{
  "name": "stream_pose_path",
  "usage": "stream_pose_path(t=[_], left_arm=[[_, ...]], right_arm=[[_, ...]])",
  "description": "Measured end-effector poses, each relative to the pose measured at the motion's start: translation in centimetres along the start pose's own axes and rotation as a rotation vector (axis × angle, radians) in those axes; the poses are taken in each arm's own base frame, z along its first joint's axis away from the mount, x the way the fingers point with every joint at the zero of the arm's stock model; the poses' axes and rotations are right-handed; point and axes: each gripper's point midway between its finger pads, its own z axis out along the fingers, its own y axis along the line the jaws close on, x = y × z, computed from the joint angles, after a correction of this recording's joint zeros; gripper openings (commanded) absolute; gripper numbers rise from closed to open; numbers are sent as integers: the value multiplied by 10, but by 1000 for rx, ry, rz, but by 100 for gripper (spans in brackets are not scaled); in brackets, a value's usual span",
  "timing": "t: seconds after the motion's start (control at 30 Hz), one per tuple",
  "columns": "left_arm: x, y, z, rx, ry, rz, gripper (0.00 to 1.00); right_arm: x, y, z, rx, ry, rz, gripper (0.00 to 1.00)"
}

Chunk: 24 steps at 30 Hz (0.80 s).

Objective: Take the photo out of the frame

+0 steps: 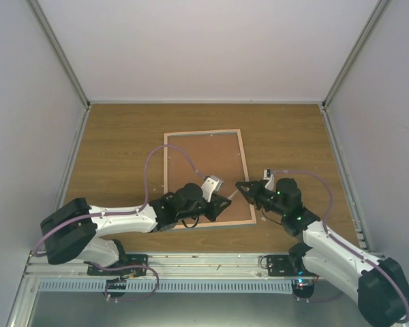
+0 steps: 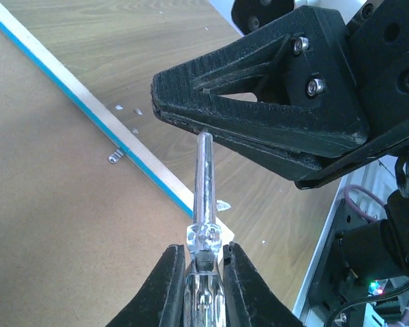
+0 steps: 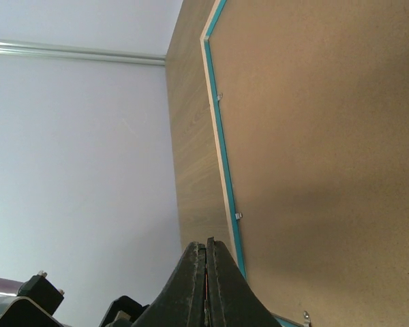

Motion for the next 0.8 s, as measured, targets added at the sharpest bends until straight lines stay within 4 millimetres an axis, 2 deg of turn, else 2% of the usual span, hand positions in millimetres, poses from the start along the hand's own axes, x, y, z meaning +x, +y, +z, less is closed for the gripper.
stream_pose_path(t=[0.13,0.2,0.33,0.4,0.53,0.67,0.8], left_arm=[[1,1,-1,-12,7,12,0],[3,9,-3,-62,25,21,0],[4,25,-7,-181,76,61,0],[4,31,-11,-226,103,91,0],[5,39,-17,-289,161,157,0],[2,43,-21,-324,206,229,0],[3,48,-16,-343,260,279,0]], right_arm=[[0,-1,-1,14,5,-51,17],[-4,-1,-2,27,-1,-86,24],[-27,1,-5,67,-42,-185,39],[-39,-1,-7,102,-61,-247,43],[-58,-10,-6,198,-60,-392,45],[-73,-34,-3,310,-46,-485,45],[-83,-61,4,416,-7,-550,45]])
